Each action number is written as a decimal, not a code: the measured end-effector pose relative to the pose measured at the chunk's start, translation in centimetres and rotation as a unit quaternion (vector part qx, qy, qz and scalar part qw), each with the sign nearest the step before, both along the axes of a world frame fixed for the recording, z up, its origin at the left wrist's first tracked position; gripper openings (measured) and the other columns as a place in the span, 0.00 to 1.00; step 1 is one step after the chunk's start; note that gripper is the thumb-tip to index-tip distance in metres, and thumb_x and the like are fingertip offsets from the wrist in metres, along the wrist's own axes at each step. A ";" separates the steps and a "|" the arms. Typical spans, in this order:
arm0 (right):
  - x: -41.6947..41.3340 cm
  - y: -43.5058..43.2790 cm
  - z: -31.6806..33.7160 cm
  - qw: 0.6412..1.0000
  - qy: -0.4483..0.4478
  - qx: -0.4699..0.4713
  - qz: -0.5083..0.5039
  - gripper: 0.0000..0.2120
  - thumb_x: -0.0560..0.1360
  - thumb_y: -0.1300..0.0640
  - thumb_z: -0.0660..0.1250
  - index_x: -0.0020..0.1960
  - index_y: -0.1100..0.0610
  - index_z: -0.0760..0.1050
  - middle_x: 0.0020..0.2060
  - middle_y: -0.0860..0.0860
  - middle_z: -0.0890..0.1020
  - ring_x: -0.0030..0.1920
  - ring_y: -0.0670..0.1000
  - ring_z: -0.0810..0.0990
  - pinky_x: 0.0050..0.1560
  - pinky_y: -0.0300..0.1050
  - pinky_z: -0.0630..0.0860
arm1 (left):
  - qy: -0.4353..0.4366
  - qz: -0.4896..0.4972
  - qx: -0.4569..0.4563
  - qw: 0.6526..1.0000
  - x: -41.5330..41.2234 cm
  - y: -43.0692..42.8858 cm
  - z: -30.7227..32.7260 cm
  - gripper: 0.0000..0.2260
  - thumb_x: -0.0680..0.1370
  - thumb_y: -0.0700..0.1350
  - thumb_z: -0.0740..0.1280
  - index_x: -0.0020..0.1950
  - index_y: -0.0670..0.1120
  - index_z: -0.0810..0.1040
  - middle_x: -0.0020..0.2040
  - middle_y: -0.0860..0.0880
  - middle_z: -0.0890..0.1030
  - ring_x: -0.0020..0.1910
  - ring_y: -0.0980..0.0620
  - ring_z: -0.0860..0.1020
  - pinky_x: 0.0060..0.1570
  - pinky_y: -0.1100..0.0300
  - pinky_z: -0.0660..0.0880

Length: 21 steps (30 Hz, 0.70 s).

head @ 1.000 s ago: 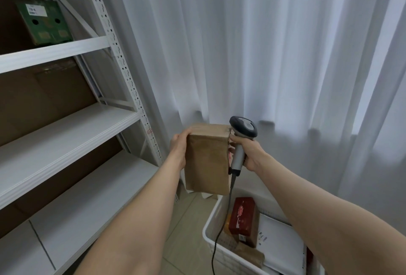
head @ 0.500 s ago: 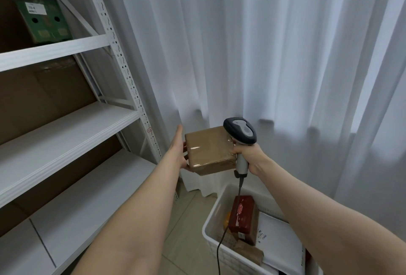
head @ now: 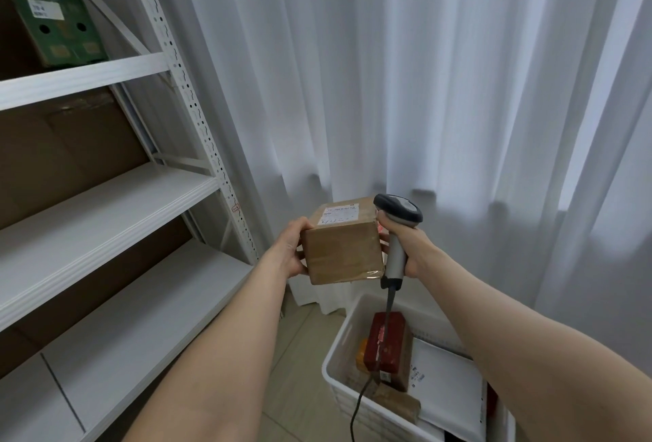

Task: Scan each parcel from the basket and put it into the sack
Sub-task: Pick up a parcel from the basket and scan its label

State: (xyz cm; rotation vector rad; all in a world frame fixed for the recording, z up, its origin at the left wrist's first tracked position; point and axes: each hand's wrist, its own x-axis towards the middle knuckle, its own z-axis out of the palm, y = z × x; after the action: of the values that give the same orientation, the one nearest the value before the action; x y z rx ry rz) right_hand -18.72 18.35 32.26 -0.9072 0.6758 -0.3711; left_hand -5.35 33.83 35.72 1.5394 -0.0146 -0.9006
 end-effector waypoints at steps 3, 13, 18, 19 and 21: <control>0.1 -0.1 0.0 1.000 -0.001 0.003 0.010 0.19 0.69 0.51 0.77 0.56 0.57 0.80 0.45 0.55 0.83 0.41 0.55 0.81 0.39 0.49 0.81 | -0.005 0.011 -0.020 1.000 0.0 -0.2 -0.4 0.05 0.70 0.42 0.63 0.45 0.46 0.73 0.46 0.47 0.73 0.48 0.48 0.72 0.45 0.47 0.73; 0.4 -0.4 -0.5 0.999 -0.010 -0.024 0.026 0.16 0.71 0.53 0.75 0.57 0.57 0.79 0.49 0.55 0.84 0.52 0.59 0.80 0.59 0.59 0.78 | 0.011 0.003 -0.005 1.000 0.7 0.2 -1.6 0.09 0.71 0.51 0.68 0.46 0.47 0.75 0.50 0.43 0.77 0.53 0.42 0.76 0.57 0.41 0.72; 0.7 0.3 -0.6 0.998 0.044 -0.009 0.046 0.18 0.71 0.57 0.75 0.59 0.57 0.77 0.49 0.57 0.84 0.44 0.57 0.82 0.41 0.51 0.79 | -0.114 -0.013 -0.013 0.993 1.1 -0.2 -2.1 0.23 0.72 0.49 0.68 0.66 0.50 0.71 0.55 0.45 0.79 0.46 0.50 0.76 0.41 0.57 0.73; 1.0 0.4 -0.8 0.997 0.059 -0.019 0.034 0.19 0.70 0.61 0.75 0.60 0.58 0.76 0.50 0.58 0.83 0.45 0.58 0.81 0.42 0.52 0.79 | -0.123 -0.022 -0.015 0.992 1.1 -0.1 -2.2 0.25 0.72 0.49 0.69 0.68 0.50 0.70 0.55 0.44 0.80 0.45 0.50 0.76 0.39 0.58 0.72; 1.4 0.8 -1.1 0.996 0.080 -0.036 0.010 0.17 0.70 0.66 0.73 0.58 0.59 0.75 0.52 0.59 0.82 0.47 0.58 0.80 0.45 0.53 0.79 | -0.102 -0.029 -0.021 0.994 1.3 -0.1 -2.1 0.22 0.73 0.52 0.68 0.66 0.49 0.73 0.53 0.44 0.82 0.45 0.49 0.79 0.38 0.57 0.74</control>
State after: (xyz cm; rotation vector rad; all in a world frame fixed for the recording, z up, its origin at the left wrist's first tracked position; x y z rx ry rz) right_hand -17.31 19.13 31.15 -1.0193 0.8033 -0.3099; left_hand -4.09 33.71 33.63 1.5926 -0.2257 -0.7808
